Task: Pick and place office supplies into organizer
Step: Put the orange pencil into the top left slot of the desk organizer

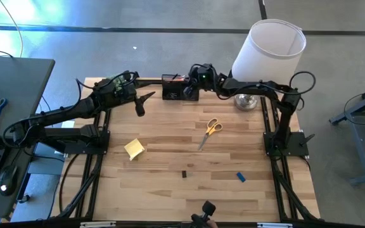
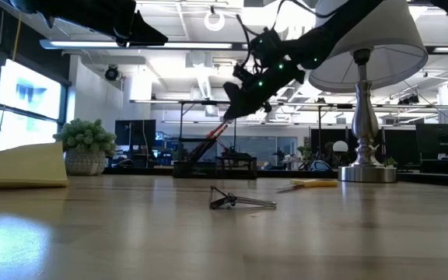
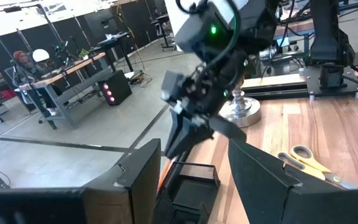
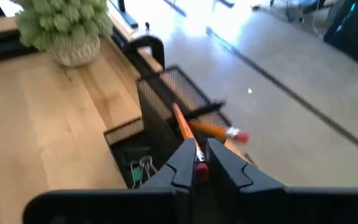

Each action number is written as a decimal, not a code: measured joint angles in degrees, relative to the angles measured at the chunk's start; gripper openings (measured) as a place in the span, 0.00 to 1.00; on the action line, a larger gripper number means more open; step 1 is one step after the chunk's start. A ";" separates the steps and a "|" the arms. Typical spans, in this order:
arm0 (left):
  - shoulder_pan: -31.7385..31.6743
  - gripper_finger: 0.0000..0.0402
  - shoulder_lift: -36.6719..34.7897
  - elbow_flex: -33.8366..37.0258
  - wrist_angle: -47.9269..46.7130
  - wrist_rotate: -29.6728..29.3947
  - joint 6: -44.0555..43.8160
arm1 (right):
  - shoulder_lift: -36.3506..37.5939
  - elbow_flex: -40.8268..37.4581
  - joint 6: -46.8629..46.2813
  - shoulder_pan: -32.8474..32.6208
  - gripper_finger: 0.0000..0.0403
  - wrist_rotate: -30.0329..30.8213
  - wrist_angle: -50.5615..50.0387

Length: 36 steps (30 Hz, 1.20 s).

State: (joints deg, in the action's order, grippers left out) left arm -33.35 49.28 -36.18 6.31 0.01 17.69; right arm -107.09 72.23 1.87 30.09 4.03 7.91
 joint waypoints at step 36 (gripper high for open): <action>-0.02 0.45 -0.02 0.02 0.74 0.83 0.00 | -13.73 39.29 6.71 0.59 0.05 -4.27 -42.85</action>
State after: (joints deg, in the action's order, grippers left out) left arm -33.36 49.25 -36.16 7.05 0.84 17.69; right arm -120.82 111.52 8.58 30.68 -0.24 -34.94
